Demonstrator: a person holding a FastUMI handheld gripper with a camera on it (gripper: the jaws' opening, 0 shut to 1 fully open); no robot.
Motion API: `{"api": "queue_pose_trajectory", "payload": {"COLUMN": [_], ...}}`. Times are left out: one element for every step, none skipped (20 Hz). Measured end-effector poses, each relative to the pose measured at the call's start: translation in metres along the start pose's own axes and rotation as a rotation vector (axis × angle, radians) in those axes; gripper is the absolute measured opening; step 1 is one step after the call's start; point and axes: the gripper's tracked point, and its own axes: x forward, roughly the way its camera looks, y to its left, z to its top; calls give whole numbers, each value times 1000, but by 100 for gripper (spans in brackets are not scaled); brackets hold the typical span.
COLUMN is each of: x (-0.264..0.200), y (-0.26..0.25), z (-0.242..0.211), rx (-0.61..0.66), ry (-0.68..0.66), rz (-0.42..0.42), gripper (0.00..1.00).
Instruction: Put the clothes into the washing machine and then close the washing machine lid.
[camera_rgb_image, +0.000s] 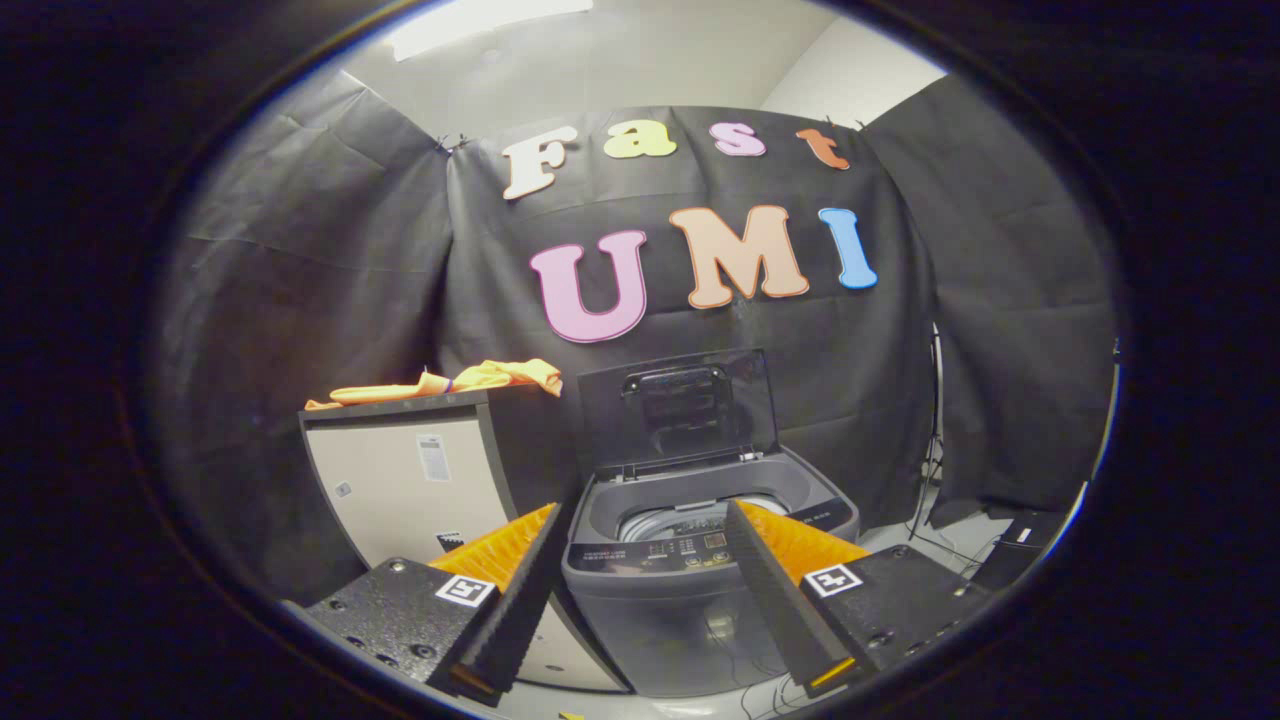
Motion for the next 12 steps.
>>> {"api": "queue_pose_trajectory", "payload": {"x": [2, 5, 8, 11, 15, 19, 24, 28, 35, 41, 50, 57], "y": [4, 9, 14, 18, 24, 29, 34, 41, 53, 62, 73, 83], "z": [0, 2, 4, 7, 11, 15, 20, 23, 33, 43, 59, 68], "rx": [6, 12, 17, 19, 14, 4, -7, -17, -25, -27, -26, -26], "ry": [4, 4, 4, 4, 5, 9, 18, 32, 29, 22, 1, -5], "rz": [3, 8, 9, 12, 16, 12, 2, 5, 16, 18, 23, 31], "gripper": [97, 97, 97, 97, 97, 97, 96, 96, 96, 96, 96, 96]}}
